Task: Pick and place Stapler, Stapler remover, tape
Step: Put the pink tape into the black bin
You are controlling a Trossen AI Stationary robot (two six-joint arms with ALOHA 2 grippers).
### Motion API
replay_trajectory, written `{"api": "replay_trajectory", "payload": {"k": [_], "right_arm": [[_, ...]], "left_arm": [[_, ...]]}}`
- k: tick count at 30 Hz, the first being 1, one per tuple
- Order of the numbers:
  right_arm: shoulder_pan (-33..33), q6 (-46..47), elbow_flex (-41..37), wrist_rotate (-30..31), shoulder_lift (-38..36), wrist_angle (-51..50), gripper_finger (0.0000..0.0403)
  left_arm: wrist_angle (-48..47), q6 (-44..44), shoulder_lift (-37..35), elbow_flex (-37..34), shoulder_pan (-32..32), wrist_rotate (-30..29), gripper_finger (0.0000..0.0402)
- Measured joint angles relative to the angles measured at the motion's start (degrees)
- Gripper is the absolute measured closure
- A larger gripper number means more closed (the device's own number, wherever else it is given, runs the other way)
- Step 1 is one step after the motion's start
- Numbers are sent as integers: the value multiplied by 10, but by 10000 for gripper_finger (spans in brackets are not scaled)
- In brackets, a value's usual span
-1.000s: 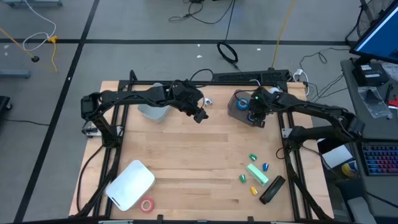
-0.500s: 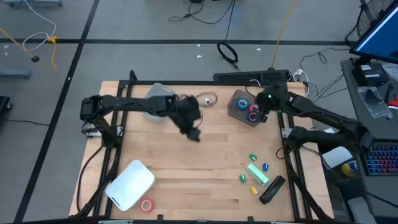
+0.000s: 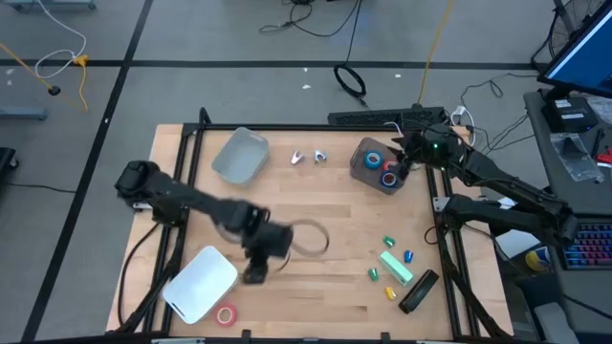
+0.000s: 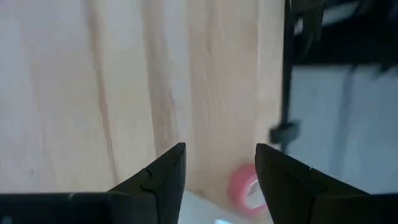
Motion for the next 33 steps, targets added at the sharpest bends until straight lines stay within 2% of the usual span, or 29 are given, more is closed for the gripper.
{"api": "replay_trajectory", "payload": {"k": [5,9,15,23,30,33], "right_arm": [[0,0,0,0,0,3,284],[0,1,0,0,0,18,284],[0,1,0,0,0,37,284],[0,1,0,0,0,42,284],[0,11,0,0,0,42,284],[0,17,0,0,0,42,284]], "left_arm": [[-26,86,0,0,-101,-123,208],[-26,106,0,0,-155,-197,208],[-14,85,0,0,-199,-190,208],[35,99,7,0,-231,-184,208],[35,160,67,0,-252,-162,208],[31,154,90,-1,-255,-162,208]]}}
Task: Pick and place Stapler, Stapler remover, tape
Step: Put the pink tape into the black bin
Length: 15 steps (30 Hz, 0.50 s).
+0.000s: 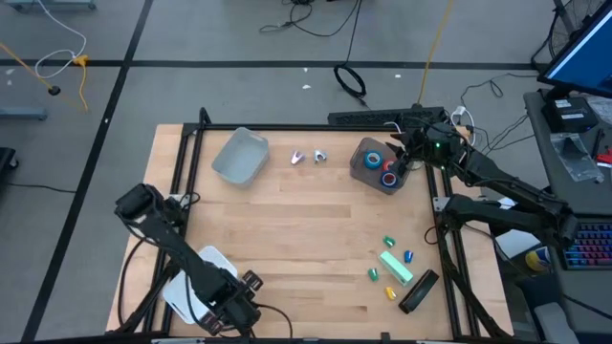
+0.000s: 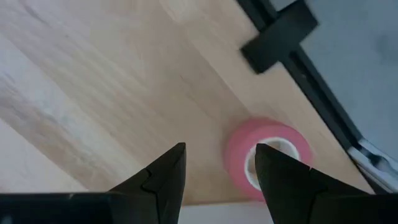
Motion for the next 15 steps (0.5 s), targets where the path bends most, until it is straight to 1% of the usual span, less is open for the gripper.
{"api": "replay_trajectory", "payload": {"k": [7,15], "right_arm": [[0,0,0,0,0,0,284],[0,0,0,0,0,0,284]], "left_arm": [[-12,2,36,0,-12,-3,208],[-21,-16,26,0,-20,1,208]]}}
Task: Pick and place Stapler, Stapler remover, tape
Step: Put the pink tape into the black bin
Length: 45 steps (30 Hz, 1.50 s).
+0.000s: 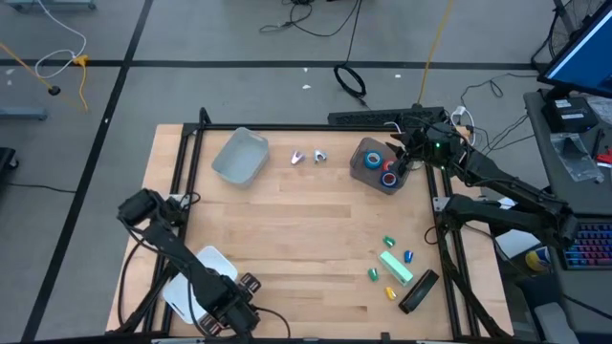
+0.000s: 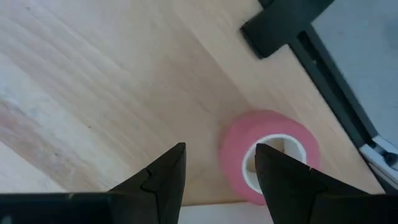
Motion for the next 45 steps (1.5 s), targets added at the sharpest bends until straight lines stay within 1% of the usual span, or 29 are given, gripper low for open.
{"api": "replay_trajectory", "payload": {"k": [7,11,20,28,31,33,37,40,42,45], "right_arm": [[0,0,0,0,0,0,284],[0,0,0,0,0,0,284],[0,0,0,0,0,0,284],[0,0,0,0,0,0,284],[0,0,0,0,0,0,284],[0,0,0,0,0,0,284],[0,0,0,0,0,0,284],[0,0,0,0,0,0,284],[0,0,0,0,0,0,284],[0,0,0,0,0,4,284]], "left_arm": [[9,-5,-2,0,-26,11,208],[16,32,-2,0,-38,-17,208],[16,21,-2,-12,-37,-26,208],[42,40,-2,-54,-30,-31,213],[43,45,-2,-57,-20,-31,234],[49,58,-2,-57,-12,-31,257],[74,79,-2,-57,0,-26,321],[100,91,-2,-56,15,-1,372],[101,93,-2,-49,28,1,379],[84,92,-2,-34,47,5,371]]}}
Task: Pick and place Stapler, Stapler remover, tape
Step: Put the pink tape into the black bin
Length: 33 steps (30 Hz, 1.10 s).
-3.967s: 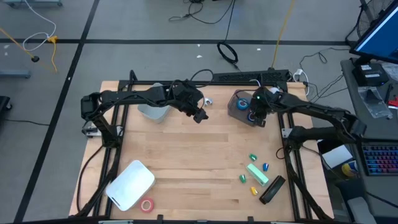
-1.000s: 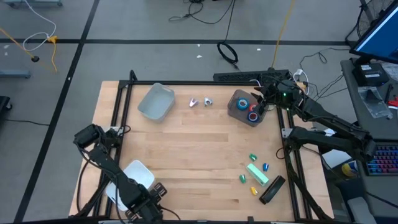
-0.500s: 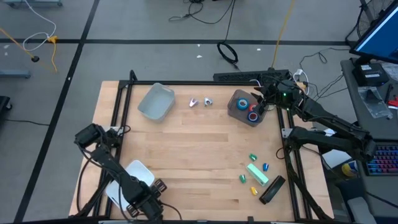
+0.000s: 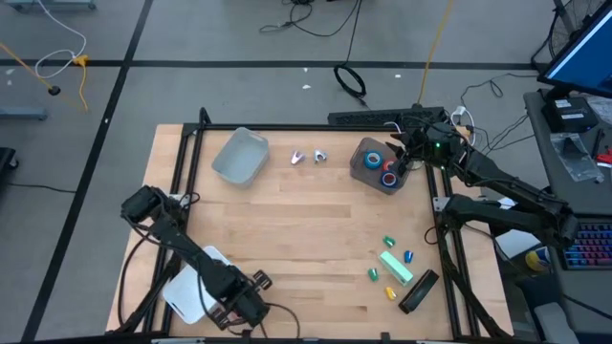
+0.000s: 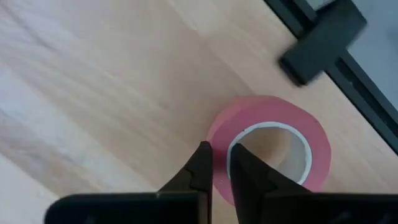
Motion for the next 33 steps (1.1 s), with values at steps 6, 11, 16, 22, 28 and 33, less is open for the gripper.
{"api": "replay_trajectory", "payload": {"k": [6,11,16,22,28,33], "right_arm": [[0,0,0,0,0,0,284],[0,0,0,0,0,0,284],[0,0,0,0,0,0,284],[0,0,0,0,0,0,284],[0,18,0,0,0,0,284],[0,18,0,-38,0,0,284]], "left_arm": [[-64,30,-4,23,19,6,379],[-80,80,-12,25,40,1,379],[-87,132,-16,25,52,-10,379],[-89,197,-16,24,74,-55,379],[-89,259,-16,24,121,-124,379],[-90,304,-16,24,176,-190,379]]}}
